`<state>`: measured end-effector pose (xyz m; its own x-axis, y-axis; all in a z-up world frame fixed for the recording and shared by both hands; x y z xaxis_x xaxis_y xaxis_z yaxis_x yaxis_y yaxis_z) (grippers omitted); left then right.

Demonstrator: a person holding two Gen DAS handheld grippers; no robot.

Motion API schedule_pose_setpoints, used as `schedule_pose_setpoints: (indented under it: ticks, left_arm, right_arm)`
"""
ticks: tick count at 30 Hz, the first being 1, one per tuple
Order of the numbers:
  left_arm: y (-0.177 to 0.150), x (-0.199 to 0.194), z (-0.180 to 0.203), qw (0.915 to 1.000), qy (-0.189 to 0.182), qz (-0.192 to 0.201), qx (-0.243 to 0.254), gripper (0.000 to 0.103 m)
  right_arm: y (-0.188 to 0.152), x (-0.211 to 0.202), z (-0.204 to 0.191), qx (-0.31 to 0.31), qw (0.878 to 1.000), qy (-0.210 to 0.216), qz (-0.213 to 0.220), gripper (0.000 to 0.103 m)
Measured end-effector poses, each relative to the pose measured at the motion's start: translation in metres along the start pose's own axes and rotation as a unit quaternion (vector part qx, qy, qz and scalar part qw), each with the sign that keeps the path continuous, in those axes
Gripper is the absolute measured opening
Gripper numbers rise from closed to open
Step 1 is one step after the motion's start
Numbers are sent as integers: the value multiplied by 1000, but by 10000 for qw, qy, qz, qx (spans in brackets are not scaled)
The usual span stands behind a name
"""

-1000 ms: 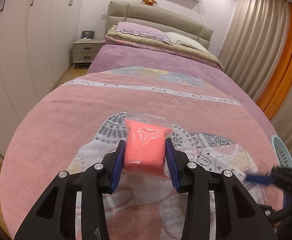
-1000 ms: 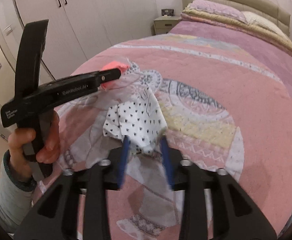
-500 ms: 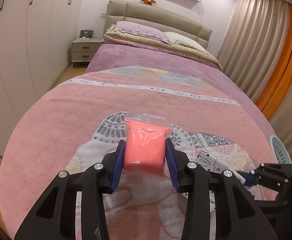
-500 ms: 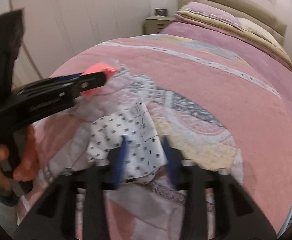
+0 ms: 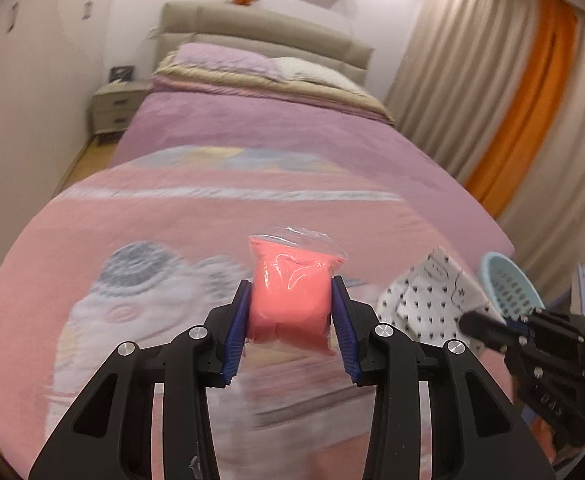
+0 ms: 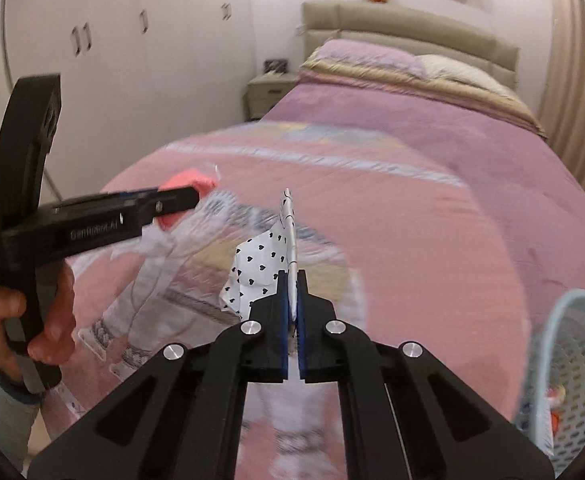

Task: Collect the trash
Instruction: 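Lift the pink packet and dotted napkin and carry them over the basket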

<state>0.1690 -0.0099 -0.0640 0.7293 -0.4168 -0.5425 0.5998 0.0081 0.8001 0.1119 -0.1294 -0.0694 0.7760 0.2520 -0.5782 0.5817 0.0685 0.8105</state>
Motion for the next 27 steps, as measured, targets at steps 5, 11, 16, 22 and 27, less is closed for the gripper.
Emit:
schedule_pose_setpoints:
  ticks: [5,11,16,22,27]
  left_arm:
    - [8,6,64,9986,-454,33,269,38]
    - [11,24,157,9922,-972,27,782,38]
    - [4,45,230,9836,-1367,-56,1176,38]
    - [-11,76,304,9739,-1651,-243,1541,38]
    - [-25,99,347,9655,-1696,-357,1945,39]
  right_arm:
    - [8,-39,45,221,9978,-461,430,2]
    - [8,-92,116,699,9877,-1146,806,2]
    - [-6,-129,190,1261,9673,-2008,898,2]
    - [-39,-154,260,1976,9425,-2611,662,2]
    - [-61,-161,296,2242,9287,-2914,491,2]
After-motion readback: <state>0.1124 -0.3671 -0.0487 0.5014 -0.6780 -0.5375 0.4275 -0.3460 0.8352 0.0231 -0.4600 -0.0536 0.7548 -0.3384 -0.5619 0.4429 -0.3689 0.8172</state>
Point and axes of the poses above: each gripper's, at about its wrist camera, not at the fingertips, and x roughly the way its jaws point, z to its right, y to its top, the point moved 9 cm from there along x, roughly the way its jaws point, and after that the axes turned 7 degrees about z, right-handed, at the moved point
